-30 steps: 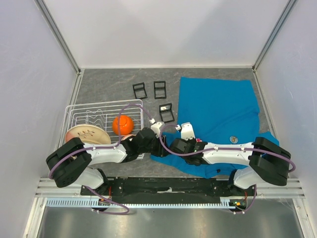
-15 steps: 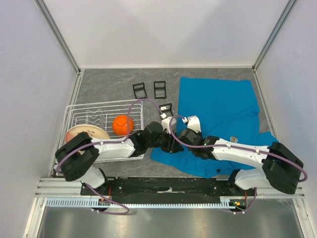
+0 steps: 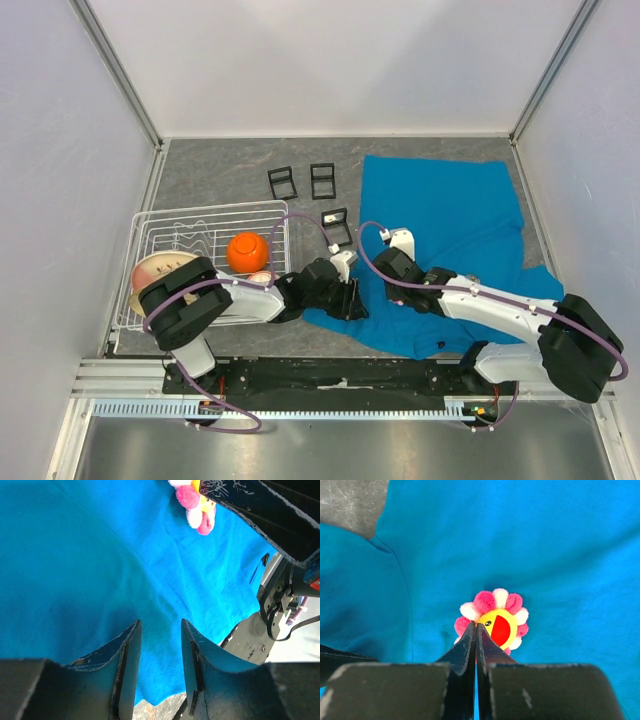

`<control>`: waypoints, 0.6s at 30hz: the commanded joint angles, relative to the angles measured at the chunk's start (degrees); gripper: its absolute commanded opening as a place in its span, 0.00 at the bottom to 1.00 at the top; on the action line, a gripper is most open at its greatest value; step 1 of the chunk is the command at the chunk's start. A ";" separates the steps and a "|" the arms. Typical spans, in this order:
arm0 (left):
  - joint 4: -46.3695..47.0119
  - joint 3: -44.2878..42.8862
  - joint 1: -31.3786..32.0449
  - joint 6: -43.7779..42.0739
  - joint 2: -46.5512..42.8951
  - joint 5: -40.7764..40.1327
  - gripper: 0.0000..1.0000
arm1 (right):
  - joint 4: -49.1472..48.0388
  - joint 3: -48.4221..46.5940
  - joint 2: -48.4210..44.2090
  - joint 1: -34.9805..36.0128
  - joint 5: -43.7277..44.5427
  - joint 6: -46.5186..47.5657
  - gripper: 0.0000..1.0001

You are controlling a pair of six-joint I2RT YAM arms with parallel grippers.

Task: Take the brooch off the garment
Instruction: Pick up the brooch from the clothes.

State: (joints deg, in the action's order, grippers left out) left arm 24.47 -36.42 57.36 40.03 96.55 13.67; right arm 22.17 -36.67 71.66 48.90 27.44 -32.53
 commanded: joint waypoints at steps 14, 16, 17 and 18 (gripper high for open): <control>3.30 3.20 0.38 0.84 -3.12 -4.36 0.45 | -9.08 -2.98 -1.61 -3.37 -27.26 3.26 0.00; 3.30 3.11 0.38 0.93 -2.95 -4.27 0.45 | -9.34 -1.92 -1.96 -4.78 -28.74 3.62 0.00; 3.30 3.11 0.47 0.93 -2.86 -4.27 0.45 | -9.08 -1.66 -2.40 -6.44 -29.28 3.97 0.00; 3.30 3.20 0.38 0.93 -2.86 -4.35 0.45 | -8.82 -1.22 -2.75 -7.15 -29.37 4.14 0.00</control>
State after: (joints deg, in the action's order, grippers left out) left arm 26.15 -33.98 57.41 40.16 94.98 11.88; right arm 15.86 -38.09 71.18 44.80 2.13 -29.17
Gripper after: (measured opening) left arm 0.449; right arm 0.007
